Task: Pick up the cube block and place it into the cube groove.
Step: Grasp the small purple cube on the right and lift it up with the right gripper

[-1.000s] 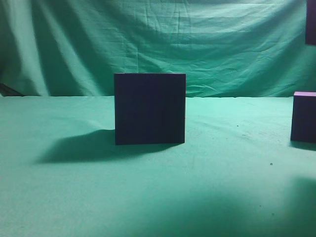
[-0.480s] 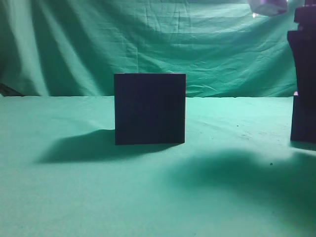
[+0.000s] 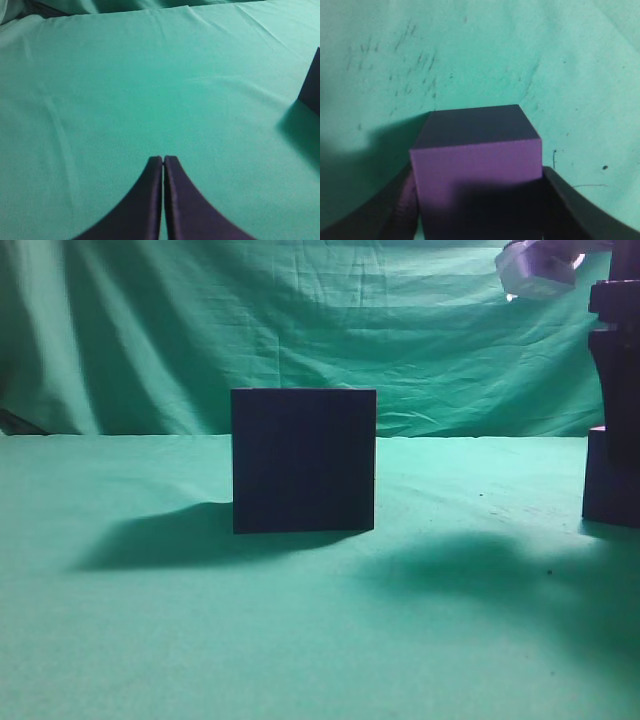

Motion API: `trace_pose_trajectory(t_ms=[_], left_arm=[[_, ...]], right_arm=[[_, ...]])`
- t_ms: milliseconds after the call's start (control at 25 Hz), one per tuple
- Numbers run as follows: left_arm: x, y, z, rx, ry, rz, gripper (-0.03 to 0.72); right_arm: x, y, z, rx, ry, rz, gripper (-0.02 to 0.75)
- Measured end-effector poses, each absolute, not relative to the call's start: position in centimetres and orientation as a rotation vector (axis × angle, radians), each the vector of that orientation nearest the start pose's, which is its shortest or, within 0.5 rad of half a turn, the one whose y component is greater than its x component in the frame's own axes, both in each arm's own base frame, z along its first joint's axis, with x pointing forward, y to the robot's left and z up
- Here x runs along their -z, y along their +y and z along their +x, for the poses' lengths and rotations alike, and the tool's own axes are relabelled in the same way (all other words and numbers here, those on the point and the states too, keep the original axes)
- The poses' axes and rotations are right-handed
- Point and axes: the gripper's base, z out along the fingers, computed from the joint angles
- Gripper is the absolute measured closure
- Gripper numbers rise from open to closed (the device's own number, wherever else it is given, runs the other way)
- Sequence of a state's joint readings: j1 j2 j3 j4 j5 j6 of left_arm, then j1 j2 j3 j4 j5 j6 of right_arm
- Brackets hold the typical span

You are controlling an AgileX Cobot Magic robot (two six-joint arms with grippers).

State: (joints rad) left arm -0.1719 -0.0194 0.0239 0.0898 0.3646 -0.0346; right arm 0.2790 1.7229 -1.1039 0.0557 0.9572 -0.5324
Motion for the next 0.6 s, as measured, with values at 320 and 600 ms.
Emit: trace_pose_trajectory(t_ms=[320, 600], left_arm=[[-17.3, -0.6, 5.2, 0.056, 1.843, 0.182, 0.688], [-17.3, -0.6, 5.2, 0.056, 1.843, 0.182, 0.688]], right_arm=[[-24.5, 10.4, 31.8, -0.060, 2.823, -1.092, 0.307], [-31.4, 17.1, 31.0, -0.145, 2.693, -0.997, 0.307]])
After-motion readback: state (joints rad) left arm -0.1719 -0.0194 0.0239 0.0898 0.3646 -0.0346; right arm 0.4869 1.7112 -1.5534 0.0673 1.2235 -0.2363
